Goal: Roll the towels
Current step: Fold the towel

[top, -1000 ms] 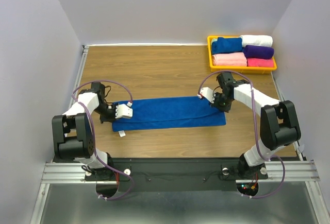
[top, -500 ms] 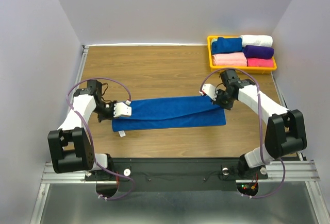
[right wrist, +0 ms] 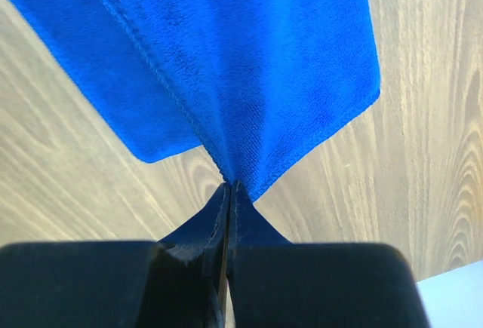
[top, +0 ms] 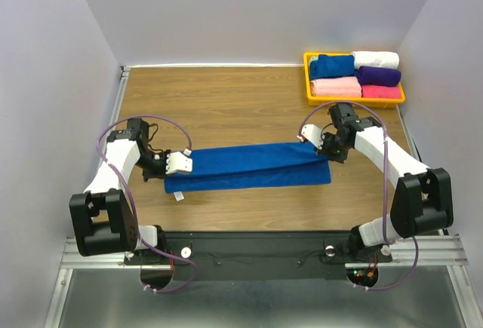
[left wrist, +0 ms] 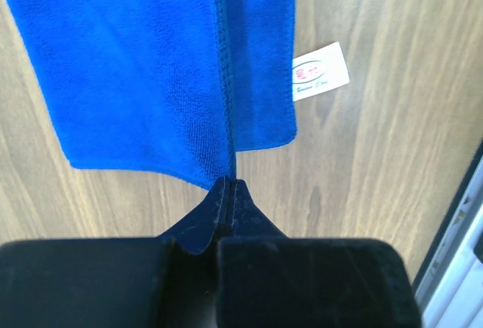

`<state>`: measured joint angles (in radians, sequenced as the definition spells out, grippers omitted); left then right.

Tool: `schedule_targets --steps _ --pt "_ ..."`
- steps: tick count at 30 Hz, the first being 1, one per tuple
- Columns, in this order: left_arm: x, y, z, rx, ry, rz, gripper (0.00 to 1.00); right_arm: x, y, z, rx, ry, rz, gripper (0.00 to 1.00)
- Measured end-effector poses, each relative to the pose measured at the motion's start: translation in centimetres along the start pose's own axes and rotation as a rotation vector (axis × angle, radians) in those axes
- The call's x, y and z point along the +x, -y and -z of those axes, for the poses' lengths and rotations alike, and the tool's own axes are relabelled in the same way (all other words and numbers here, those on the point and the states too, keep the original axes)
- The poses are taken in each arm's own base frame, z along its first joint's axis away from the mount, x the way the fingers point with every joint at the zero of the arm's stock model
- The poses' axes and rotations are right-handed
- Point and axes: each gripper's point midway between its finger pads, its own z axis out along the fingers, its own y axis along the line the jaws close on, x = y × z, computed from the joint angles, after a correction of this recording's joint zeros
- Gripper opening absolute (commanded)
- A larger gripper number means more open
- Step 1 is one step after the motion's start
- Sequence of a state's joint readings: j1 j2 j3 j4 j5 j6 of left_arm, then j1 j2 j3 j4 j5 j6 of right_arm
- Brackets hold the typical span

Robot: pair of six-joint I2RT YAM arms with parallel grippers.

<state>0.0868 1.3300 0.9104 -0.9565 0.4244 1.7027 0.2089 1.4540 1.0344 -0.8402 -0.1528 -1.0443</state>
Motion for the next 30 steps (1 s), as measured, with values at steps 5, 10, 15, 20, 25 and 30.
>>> schedule_targets --steps 5,10,15,20,25,30 --pt "-0.3 0.4 0.3 0.002 0.006 -0.009 0.00 -0.1 -0.5 0.4 -0.015 0.010 0.007 0.01" --pt "-0.2 1.0 0.0 0.004 0.005 -0.015 0.00 0.0 -1.0 0.2 -0.035 0.016 0.013 0.01" --pt "0.2 2.3 -1.1 0.041 0.007 -0.001 0.00 0.6 -2.2 -0.7 -0.084 0.002 0.013 0.01" --pt "0.6 2.3 -2.0 0.051 0.007 0.010 0.00 1.5 -3.4 -2.2 -0.140 -0.025 0.001 0.01" --pt "1.1 2.4 -3.4 0.072 0.008 0.047 0.00 2.4 -4.7 -3.4 -0.189 -0.051 -0.009 0.01" --pt "1.0 2.1 -3.7 0.062 0.008 0.064 0.00 2.6 -4.9 -3.8 -0.200 -0.059 -0.015 0.01"
